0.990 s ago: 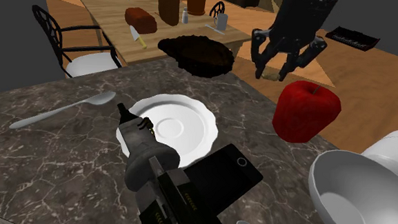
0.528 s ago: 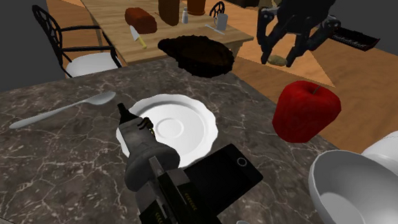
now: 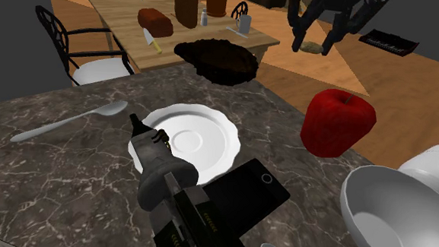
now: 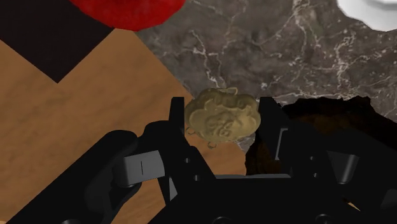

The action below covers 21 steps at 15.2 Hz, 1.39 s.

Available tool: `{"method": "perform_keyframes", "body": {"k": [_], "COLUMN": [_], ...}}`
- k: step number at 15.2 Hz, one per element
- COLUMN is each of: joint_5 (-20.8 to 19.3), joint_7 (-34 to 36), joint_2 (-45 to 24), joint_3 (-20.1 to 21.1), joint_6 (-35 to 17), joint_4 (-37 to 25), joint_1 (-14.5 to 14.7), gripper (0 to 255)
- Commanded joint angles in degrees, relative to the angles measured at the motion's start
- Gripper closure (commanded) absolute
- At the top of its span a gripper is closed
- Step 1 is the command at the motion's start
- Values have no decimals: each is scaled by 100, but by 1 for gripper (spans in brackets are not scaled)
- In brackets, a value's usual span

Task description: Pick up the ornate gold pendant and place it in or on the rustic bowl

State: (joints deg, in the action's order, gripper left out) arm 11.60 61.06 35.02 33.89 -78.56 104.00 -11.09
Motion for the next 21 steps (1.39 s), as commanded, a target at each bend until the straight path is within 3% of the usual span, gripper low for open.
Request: {"method": "perform_keyframes", "body": {"k": [1, 7, 11, 14, 16, 21], "joint_5": [-122, -810, -1732, -2764, -3517, -3093], "joint_7": [40, 413, 912, 1356, 1528, 1460], "joint_2": [-364, -1855, -3186, -4411, -5266, -4840], "joint_3": [148, 919, 1609, 1967, 1958, 1911], "joint_6": [-81, -283, -178, 155, 531, -101], "joint_4": [-271, -1399, -2426, -3449, -4372, -3463], "joint_1": [-149, -643, -747, -334, 287, -133], "gripper": [255, 255, 255, 255, 255, 255]}}
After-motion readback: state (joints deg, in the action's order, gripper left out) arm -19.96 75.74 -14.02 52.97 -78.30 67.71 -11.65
